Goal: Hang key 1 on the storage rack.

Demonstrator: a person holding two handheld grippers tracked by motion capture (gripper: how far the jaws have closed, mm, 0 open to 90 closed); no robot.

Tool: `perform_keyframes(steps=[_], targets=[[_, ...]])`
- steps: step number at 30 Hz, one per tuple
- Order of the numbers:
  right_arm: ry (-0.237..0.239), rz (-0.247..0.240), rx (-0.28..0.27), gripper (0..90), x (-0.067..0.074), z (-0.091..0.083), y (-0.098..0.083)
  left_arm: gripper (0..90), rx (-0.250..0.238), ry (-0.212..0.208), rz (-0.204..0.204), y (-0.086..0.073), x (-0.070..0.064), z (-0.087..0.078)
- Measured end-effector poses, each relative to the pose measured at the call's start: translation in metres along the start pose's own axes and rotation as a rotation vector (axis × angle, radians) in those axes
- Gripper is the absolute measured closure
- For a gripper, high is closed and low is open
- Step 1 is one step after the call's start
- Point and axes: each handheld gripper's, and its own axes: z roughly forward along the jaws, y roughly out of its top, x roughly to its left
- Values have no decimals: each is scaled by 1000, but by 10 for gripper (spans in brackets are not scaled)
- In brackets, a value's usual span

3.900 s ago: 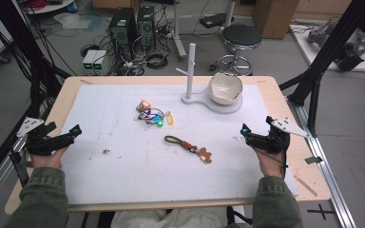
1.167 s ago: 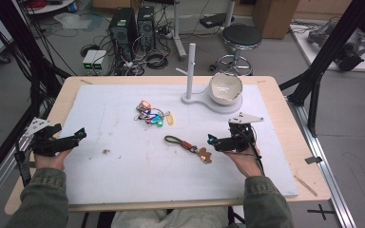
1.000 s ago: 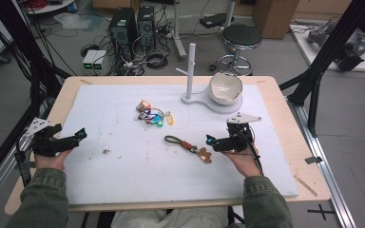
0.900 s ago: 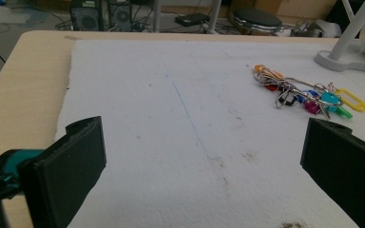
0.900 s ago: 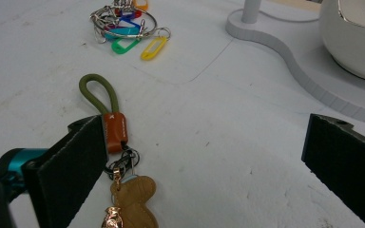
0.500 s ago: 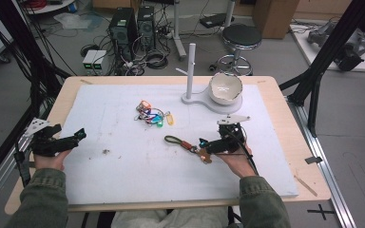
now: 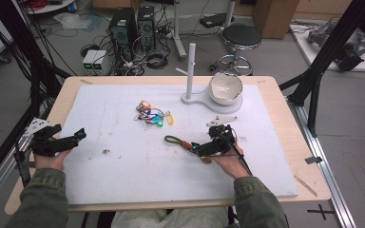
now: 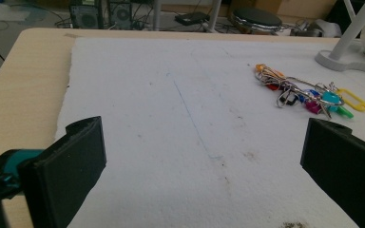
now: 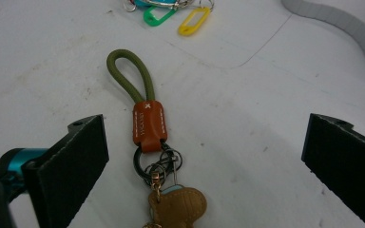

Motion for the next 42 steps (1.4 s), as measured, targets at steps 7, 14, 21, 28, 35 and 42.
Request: perform_keyframes(steps=[7, 14, 21, 28, 35, 42], targets=[[11, -11, 36, 7, 5, 11, 1, 17, 4, -4, 1, 0, 0, 1], [67, 17, 58, 48, 5, 19, 4, 17, 9, -3, 3, 0, 0, 1], [112, 41, 109, 77, 4, 29, 12, 17, 11, -5, 4, 0, 0, 2], [149, 50, 125, 213, 7, 36, 18, 17, 12, -4, 5, 0, 0, 1], [97, 33, 133, 331, 8, 37, 19, 17, 11, -5, 6, 0, 0, 1], [114, 27, 150, 388, 8, 41, 18, 17, 11, -7, 6, -1, 1, 1]])
